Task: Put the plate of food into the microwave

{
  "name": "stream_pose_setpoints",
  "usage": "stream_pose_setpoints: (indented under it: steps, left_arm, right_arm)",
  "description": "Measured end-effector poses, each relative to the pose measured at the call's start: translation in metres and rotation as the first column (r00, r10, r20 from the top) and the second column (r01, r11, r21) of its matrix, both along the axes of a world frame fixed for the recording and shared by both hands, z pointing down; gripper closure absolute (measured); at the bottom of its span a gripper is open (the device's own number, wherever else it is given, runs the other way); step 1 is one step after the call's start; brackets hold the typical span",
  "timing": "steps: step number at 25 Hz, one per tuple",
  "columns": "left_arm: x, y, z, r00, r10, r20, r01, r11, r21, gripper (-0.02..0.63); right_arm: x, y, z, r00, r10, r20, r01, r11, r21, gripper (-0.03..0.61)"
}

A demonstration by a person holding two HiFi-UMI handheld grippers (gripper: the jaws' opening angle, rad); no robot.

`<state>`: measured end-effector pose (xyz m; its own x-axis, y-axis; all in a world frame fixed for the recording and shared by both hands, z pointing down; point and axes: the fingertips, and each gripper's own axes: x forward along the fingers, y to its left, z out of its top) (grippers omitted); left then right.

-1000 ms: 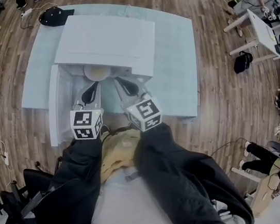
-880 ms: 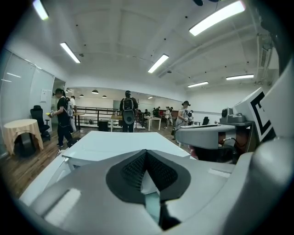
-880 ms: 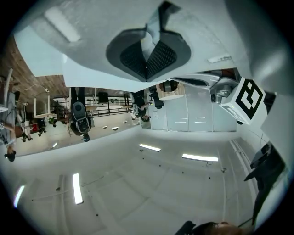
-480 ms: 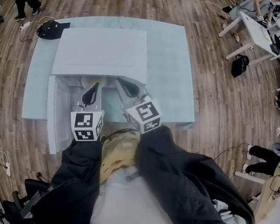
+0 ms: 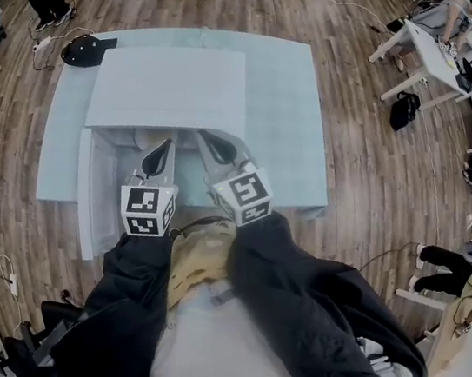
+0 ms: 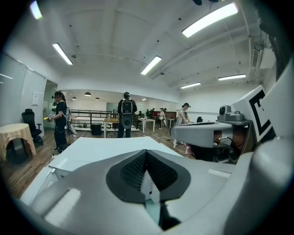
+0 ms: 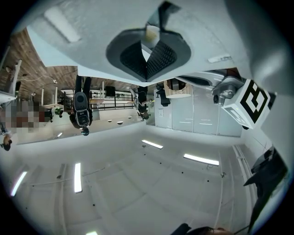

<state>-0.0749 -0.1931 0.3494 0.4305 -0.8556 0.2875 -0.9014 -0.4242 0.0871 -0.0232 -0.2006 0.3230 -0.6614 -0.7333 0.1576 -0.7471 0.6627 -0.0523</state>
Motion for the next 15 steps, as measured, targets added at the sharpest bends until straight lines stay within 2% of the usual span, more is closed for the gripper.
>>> stream_pose_setpoints:
  steps: [15]
  left_arm:
    - [-0.0075, 0.0064, 0.0013, 0.999, -0.037, 0.004, 0.037, 0.999, -0.017, 0.617]
  right_arm:
    - [-0.0027, 0.0038, -0.0027, 1.0, -0.013, 0.0, 0.013, 1.0, 0.006, 0.584]
